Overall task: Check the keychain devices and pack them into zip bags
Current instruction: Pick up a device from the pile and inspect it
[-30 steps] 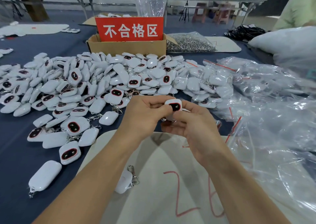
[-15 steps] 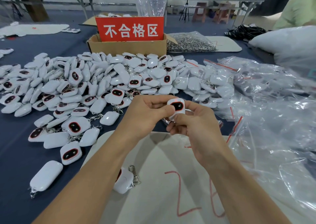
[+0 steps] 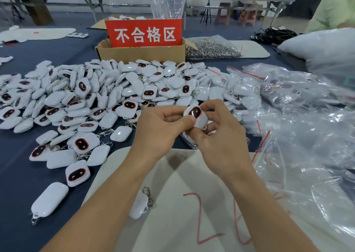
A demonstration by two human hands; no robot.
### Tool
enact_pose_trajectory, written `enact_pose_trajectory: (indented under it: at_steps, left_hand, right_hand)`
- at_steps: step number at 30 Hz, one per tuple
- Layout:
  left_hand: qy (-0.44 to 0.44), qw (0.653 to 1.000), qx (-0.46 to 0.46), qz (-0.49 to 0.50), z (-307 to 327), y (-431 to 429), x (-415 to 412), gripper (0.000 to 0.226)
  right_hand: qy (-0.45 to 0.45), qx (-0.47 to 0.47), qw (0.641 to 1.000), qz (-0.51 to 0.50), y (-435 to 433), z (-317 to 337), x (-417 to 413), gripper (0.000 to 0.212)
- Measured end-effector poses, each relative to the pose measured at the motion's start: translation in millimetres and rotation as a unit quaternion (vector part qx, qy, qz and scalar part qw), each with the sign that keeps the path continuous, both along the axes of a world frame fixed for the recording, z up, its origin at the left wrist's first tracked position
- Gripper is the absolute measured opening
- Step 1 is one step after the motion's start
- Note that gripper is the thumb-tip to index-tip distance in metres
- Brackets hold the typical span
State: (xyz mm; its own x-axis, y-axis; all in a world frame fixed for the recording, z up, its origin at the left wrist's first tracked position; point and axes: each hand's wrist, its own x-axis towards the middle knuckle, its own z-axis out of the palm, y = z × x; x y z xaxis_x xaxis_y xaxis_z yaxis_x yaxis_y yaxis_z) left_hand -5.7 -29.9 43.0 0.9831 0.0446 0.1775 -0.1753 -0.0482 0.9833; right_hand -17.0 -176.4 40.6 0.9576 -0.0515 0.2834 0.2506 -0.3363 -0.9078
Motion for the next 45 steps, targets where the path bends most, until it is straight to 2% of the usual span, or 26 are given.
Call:
enact_pose_trajectory:
  at_steps: [4,9,13,22,28,36,45]
  left_hand:
    - [0.019,0.998,-0.04,-0.045,5.2,3.7,0.7,0.039]
    - [0.027,0.993,-0.073,-0.085,4.6,8.8,3.8,0.034]
    - [0.023,0.992,-0.076,-0.094,2.2,10.1,6.3,0.035]
    - [0.028,0.992,-0.068,-0.104,3.3,4.8,5.2,0.041]
    - [0.027,0.998,-0.014,-0.056,-1.1,-0.9,2.6,0.026]
    - [-0.002,1.0,0.008,-0.028,2.1,0.9,0.1,0.032]
    - [0.023,0.999,0.037,0.005,1.1,-1.6,0.4,0.012]
  right_hand:
    - [0.027,0.06,0.997,0.049,-3.3,3.7,0.4,0.031]
    - [0.035,0.119,0.988,0.087,-4.7,6.0,1.7,0.023]
    - [0.037,0.129,0.987,0.088,-6.2,7.0,2.6,0.023]
    - [-0.012,0.054,0.998,0.024,-9.3,4.6,3.5,0.038]
    - [-0.036,-0.021,0.999,0.011,-6.5,-0.9,2.8,0.03]
    - [-0.029,-0.021,0.999,0.002,-3.4,-3.1,3.1,0.031]
    - [-0.044,-0.041,0.998,0.02,-2.3,-3.9,-0.5,0.031]
